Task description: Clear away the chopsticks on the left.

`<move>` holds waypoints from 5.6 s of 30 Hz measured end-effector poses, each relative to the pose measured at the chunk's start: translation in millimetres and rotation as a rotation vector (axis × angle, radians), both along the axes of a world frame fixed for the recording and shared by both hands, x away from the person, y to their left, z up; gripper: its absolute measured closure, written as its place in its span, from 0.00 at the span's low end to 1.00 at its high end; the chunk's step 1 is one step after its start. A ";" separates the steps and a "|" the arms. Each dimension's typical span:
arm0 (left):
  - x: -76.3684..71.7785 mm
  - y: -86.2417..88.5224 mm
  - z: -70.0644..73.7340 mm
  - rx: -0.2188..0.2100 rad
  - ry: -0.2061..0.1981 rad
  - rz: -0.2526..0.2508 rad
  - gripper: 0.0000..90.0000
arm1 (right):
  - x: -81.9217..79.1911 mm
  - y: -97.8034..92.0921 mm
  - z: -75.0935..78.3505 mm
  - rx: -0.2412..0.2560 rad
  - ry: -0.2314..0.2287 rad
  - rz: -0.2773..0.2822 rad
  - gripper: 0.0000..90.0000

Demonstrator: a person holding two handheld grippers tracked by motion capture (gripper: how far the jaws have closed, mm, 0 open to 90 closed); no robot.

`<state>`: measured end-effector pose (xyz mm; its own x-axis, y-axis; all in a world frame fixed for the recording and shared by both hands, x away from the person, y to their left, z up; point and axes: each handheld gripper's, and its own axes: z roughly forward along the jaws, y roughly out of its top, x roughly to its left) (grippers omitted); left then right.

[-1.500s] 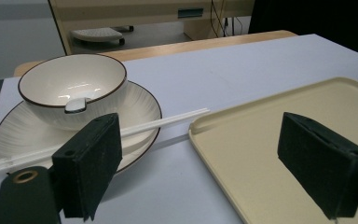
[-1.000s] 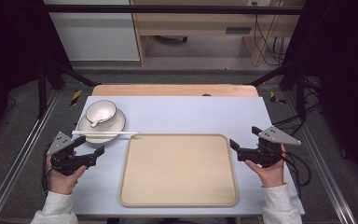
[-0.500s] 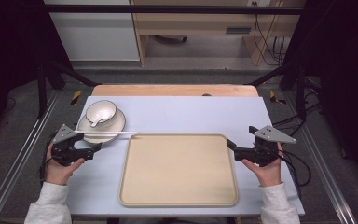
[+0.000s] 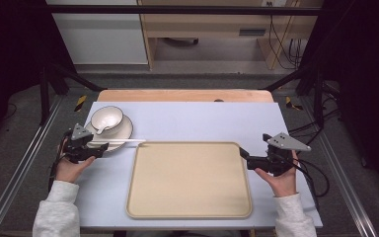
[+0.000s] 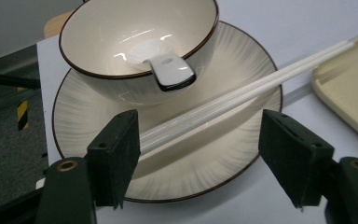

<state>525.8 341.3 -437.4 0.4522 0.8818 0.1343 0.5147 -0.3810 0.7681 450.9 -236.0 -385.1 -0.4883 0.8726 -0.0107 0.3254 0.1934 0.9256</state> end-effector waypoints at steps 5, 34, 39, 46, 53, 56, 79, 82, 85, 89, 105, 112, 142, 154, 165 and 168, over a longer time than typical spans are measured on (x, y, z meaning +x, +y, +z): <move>7.6 2.0 -6.8 0.010 -0.004 0.002 0.39 | 0.4 0.7 -0.7 -0.002 0.003 0.004 0.07; 8.2 -13.9 -14.4 0.082 0.061 -0.077 0.79 | 0.3 -0.3 -2.0 -0.005 0.014 0.001 0.07; 8.3 -14.7 -13.6 0.071 0.077 -0.086 0.85 | 0.5 -0.8 -2.2 -0.006 0.015 0.001 0.07; 8.2 -16.1 -13.5 0.061 0.092 -0.086 0.90 | 0.7 -1.4 -2.7 -0.008 0.019 0.003 0.07; 8.3 -17.6 -11.4 0.037 0.089 -0.077 0.85 | 0.7 -1.4 -2.6 -0.009 0.020 0.006 0.07; 9.7 -19.7 -8.9 0.011 0.090 -0.068 0.84 | 0.7 -1.9 -2.2 -0.006 0.020 0.004 0.07; 23.6 -35.9 -15.0 -0.004 0.171 -0.016 0.93 | 0.9 -2.5 -1.7 -0.002 0.025 0.009 0.07; 22.8 -36.8 -14.1 -0.006 0.169 -0.016 0.93 | 0.7 -2.6 -1.5 0.002 0.026 0.007 0.07; 20.8 -38.6 -11.5 -0.019 0.160 -0.008 0.93 | 0.4 -3.8 -0.8 0.000 0.022 0.006 0.07; 17.6 -37.7 -5.6 -0.042 0.140 0.003 0.93 | -0.4 -5.4 0.3 0.004 0.018 0.004 0.07; -13.2 -61.7 24.0 -0.114 0.061 0.032 0.93 | -3.7 -14.9 4.7 0.032 0.004 -0.020 0.06; -36.2 -79.7 32.5 -0.129 0.029 0.062 0.93 | -4.1 -16.4 4.7 0.039 0.004 -0.028 0.06; -115.4 -135.0 14.4 -0.270 -0.016 0.241 0.93 | -6.5 -18.6 5.1 0.056 0.013 -0.022 0.06; -130.4 -149.9 -17.1 -0.322 -0.018 0.307 0.93 | -4.2 -15.0 1.6 0.042 0.025 -0.013 0.06; -132.5 -154.1 -42.5 -0.296 0.027 0.342 0.93 | -2.6 -12.2 -1.2 0.032 0.037 -0.011 0.06; -132.1 -154.3 -43.9 -0.285 0.030 0.351 0.93 | -2.2 -12.0 -1.7 0.030 0.038 -0.010 0.06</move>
